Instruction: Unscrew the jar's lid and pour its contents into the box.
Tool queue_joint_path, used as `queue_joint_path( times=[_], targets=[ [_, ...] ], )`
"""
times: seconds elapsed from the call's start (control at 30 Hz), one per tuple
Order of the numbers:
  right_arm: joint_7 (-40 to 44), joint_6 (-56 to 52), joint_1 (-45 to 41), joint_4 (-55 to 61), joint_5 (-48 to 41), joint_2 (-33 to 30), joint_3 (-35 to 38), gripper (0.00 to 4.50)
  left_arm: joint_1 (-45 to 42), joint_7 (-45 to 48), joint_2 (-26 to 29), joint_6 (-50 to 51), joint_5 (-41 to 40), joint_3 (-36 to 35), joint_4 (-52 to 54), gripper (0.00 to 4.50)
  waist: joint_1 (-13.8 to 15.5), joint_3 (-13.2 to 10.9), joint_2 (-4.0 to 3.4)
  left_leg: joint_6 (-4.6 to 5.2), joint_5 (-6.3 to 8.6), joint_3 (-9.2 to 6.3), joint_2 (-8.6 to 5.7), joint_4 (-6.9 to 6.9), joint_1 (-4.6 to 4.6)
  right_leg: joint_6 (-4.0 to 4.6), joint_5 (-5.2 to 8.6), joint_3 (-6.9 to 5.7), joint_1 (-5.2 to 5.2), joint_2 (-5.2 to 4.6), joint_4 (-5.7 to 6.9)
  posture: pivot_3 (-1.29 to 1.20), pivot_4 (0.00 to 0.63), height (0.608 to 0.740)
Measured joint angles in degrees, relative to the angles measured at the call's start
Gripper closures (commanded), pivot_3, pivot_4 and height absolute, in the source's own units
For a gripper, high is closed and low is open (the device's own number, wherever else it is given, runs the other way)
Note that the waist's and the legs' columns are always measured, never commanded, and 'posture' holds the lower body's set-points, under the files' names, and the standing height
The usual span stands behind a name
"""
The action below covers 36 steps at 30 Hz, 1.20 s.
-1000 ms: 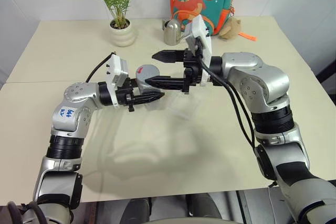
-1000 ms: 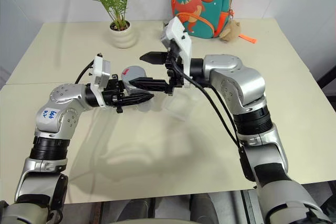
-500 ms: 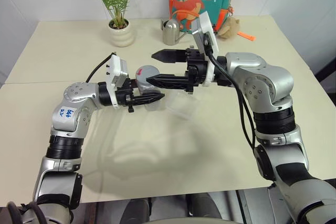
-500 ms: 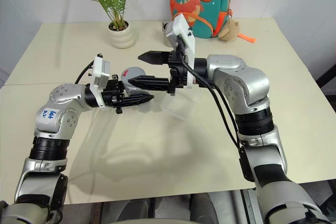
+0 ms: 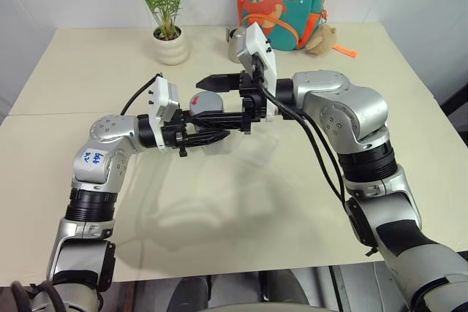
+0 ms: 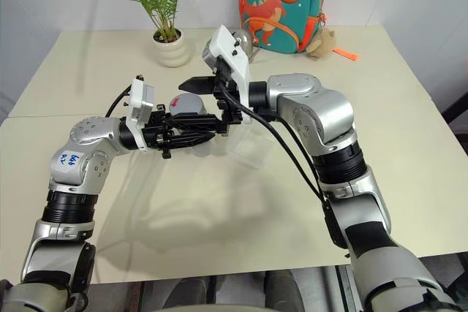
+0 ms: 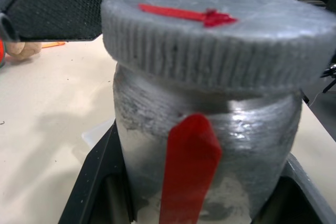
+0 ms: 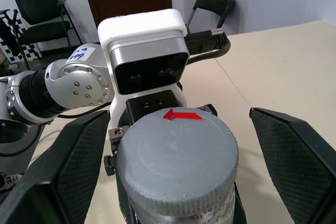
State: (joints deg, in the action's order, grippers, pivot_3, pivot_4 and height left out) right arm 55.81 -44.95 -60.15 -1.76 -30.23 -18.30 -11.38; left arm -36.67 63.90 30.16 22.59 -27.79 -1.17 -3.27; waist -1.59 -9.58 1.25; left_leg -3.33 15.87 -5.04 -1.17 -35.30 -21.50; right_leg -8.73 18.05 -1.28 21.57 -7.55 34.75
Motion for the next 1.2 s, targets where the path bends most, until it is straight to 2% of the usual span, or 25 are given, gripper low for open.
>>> queue_joint_path(
  times=[0.03,0.13,0.27,0.43,0.6,0.67,0.8,1.03,1.2],
  targets=[
    [-0.11,0.00,0.00,0.00,0.00,0.06,0.01,0.57,0.00,0.00,0.00,0.00,0.00,0.00,0.00,2.57,-0.01,0.00,0.00,0.00,0.00,0.00,0.00,0.00,0.00,0.00,0.00,0.00,0.00,0.00,0.00,0.00,0.150,0.740],
    [-0.24,0.00,0.11,0.23,-0.22,0.41,0.23,1.50,0.00,-0.23,0.01,0.00,0.00,-0.08,-0.09,2.57,-0.02,0.00,0.00,0.00,0.00,0.00,0.01,0.00,0.00,0.00,0.00,0.00,0.00,0.00,0.00,0.00,0.150,0.740],
    [-1.95,-0.97,0.45,0.27,-2.34,2.19,2.59,1.50,-0.14,-0.19,0.05,-0.14,-0.26,-0.64,0.09,2.57,-0.01,0.00,0.00,0.00,0.00,0.00,0.01,-0.01,0.00,0.00,0.00,0.00,0.00,0.00,0.00,0.00,0.150,0.740],
    [-5.00,-4.83,0.82,2.91,-10.71,2.93,12.48,1.50,0.63,-0.01,0.17,-0.01,-0.24,-0.12,0.15,2.57,0.19,0.00,0.00,0.00,0.00,-0.07,0.00,0.00,0.00,0.02,-0.02,-0.02,-0.01,-0.02,0.02,0.00,0.150,0.740],
    [-8.42,-4.94,7.90,5.08,-11.26,-1.63,16.35,1.50,1.14,-0.16,0.31,0.09,-0.25,-0.26,0.33,2.57,0.27,0.01,0.02,0.07,0.05,0.03,-0.01,0.01,0.00,0.02,-0.02,0.02,-0.01,-0.03,-0.03,0.00,0.150,0.740],
    [-10.20,-2.35,12.03,4.98,-8.75,-4.59,17.70,1.50,1.42,-0.45,0.29,0.22,-0.28,-0.41,0.55,2.57,0.33,0.01,0.02,0.11,0.07,0.06,-0.01,0.01,0.00,0.02,-0.02,0.02,-0.01,-0.03,-0.04,0.00,0.150,0.740],
    [-11.81,11.24,24.24,1.73,1.85,-12.46,19.69,1.50,2.36,-0.76,0.56,0.85,-0.96,-1.25,1.00,2.57,0.91,0.02,0.04,0.25,0.15,0.33,0.00,-0.02,0.00,0.01,-0.02,0.09,-0.01,-0.04,-0.12,0.00,0.150,0.740],
    [-20.23,28.56,39.40,-7.15,8.51,-11.69,29.77,1.50,2.40,-1.21,0.63,1.77,-1.29,-1.28,0.84,2.57,1.32,0.01,0.06,0.25,0.15,0.83,0.13,-0.13,0.11,-0.04,-0.04,0.17,-0.06,-0.06,-0.27,0.00,0.150,0.740],
    [-22.33,30.85,47.45,-8.36,8.66,-8.86,30.68,1.50,0.53,-1.18,0.23,1.86,-1.29,-1.07,0.10,2.57,1.28,0.01,0.05,0.25,0.15,1.05,0.19,-0.27,0.22,-0.09,-0.12,0.33,-0.15,-0.01,-0.31,0.00,0.150,0.740]
  ],
)
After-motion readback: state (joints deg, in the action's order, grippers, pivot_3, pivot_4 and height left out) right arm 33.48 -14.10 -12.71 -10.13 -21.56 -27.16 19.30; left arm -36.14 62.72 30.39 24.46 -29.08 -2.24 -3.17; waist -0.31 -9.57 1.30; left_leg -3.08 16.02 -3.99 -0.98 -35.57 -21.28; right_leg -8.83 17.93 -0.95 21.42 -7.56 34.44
